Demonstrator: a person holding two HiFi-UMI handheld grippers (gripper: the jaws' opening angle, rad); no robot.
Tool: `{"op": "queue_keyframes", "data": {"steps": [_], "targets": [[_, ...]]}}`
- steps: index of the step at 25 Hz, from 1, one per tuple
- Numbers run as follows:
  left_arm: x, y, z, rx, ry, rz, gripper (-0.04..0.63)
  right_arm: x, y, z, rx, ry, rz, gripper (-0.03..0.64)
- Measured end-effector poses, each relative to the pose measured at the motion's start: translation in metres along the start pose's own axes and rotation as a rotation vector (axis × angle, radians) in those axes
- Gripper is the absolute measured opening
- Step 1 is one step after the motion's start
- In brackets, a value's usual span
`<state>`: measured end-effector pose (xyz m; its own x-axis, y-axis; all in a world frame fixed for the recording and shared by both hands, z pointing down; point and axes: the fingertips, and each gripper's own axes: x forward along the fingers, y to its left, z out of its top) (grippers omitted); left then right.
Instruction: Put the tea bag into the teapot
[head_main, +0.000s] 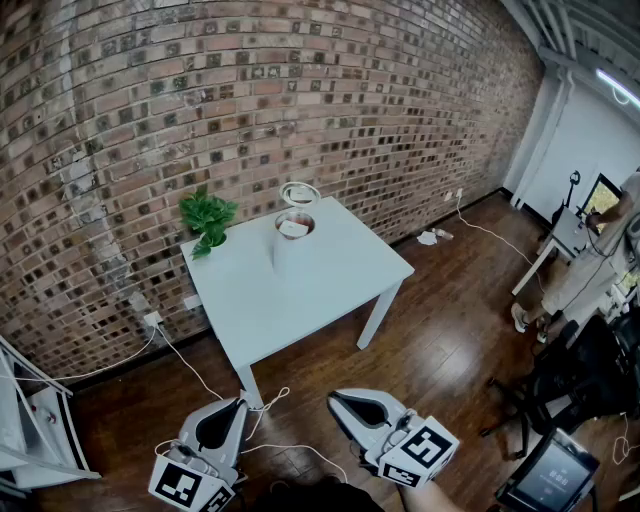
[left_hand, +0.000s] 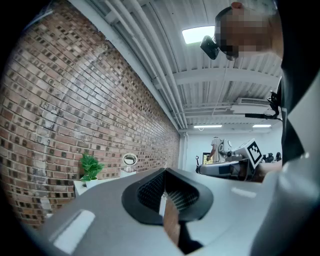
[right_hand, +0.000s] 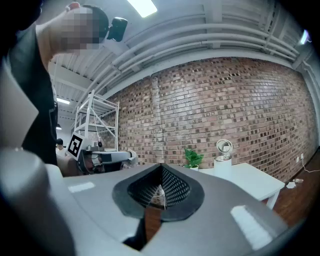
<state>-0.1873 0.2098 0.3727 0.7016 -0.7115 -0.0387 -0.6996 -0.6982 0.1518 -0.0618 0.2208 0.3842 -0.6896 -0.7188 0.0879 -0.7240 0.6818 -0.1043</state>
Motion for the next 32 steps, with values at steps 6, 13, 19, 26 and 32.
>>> {"op": "queue_keyframes", "data": {"steps": [6,13,19,26,32], "targets": [[0.009,0.024,-0.001,0.004,0.009,-0.048,0.006,0.027,-0.007,0.003,-0.006,-0.034,-0.034,0.002],[0.047,0.037,-0.004,0.025,0.028,-0.052,0.006,0.045,-0.034,0.002,0.002,-0.033,-0.005,0.002],[0.085,0.043,0.003,0.031,0.023,-0.033,0.006,0.059,-0.078,0.018,-0.004,-0.05,0.02,0.002],[0.134,0.048,0.011,0.045,0.012,-0.006,0.006,0.066,-0.117,0.019,0.007,-0.044,0.077,0.002],[0.178,0.049,0.004,0.08,0.039,0.002,0.006,0.069,-0.164,0.033,0.004,-0.068,0.08,0.002]]}}
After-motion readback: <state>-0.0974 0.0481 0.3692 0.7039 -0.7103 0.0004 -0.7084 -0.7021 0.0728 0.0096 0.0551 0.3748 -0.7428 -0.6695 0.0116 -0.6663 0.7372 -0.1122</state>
